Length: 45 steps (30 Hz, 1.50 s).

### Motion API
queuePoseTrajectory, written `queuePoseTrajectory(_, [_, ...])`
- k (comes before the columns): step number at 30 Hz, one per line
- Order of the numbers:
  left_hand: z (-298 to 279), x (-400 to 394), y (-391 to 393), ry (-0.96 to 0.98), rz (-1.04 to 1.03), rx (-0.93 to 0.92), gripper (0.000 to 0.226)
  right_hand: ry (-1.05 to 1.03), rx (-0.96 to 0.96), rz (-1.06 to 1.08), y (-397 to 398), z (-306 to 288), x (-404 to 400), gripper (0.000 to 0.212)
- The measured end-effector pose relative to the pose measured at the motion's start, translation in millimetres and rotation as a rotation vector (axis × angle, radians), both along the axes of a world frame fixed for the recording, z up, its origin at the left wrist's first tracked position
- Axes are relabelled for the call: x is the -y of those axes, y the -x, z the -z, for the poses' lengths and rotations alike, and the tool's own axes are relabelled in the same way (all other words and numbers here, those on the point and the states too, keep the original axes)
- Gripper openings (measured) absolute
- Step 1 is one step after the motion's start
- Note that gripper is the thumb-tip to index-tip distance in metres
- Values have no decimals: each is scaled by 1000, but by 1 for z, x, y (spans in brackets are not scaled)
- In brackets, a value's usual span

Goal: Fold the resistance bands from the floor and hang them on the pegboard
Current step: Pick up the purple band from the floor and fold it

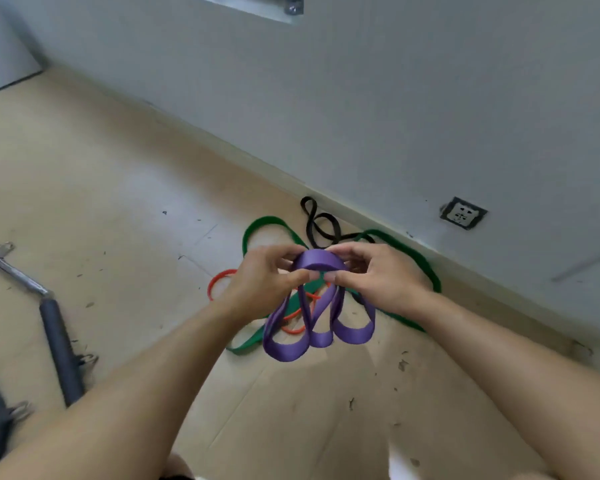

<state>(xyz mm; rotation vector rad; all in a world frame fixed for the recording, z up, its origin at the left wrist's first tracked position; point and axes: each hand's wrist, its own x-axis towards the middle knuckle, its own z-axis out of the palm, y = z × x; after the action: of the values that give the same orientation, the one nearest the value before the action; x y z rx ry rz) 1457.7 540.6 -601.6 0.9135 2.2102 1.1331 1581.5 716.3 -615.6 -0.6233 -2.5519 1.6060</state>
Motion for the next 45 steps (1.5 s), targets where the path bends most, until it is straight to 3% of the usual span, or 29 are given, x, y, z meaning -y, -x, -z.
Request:
queuePoseTrajectory(3, [-17, -9, 0, -78, -143, 118, 22, 103, -8, 80, 10, -26, -9, 36])
queuePoseTrajectory(6, [-76, -19, -4, -72, -163, 156, 28, 133, 18, 148, 3, -83, -12, 38])
queuePoseTrajectory(15, [-373, -58, -37, -49, -147, 298, 34, 172, -4, 433, -55, -396, -23, 40])
queuePoseTrajectory(19, [-500, -88, -53, -99, -65, 230, 34, 145, -67, 522, -83, -518, -39, 38])
queuePoseTrajectory(23, [-588, -122, -65, -123, 48, 149, 34, 128, -157, 572, -109, -599, -62, 37])
queuePoseTrajectory(28, [-622, -163, -100, -157, 107, 137, 31, 99, -190, 609, -142, -645, -93, 37])
queuePoseTrajectory(36, [-607, -227, -145, -71, 304, 120, 42, 38, -42, 733, -188, -650, -152, 43])
queuePoseTrajectory(45, [-595, -301, -166, 13, 489, 271, 50, -56, 7, 903, -203, -639, -223, 39])
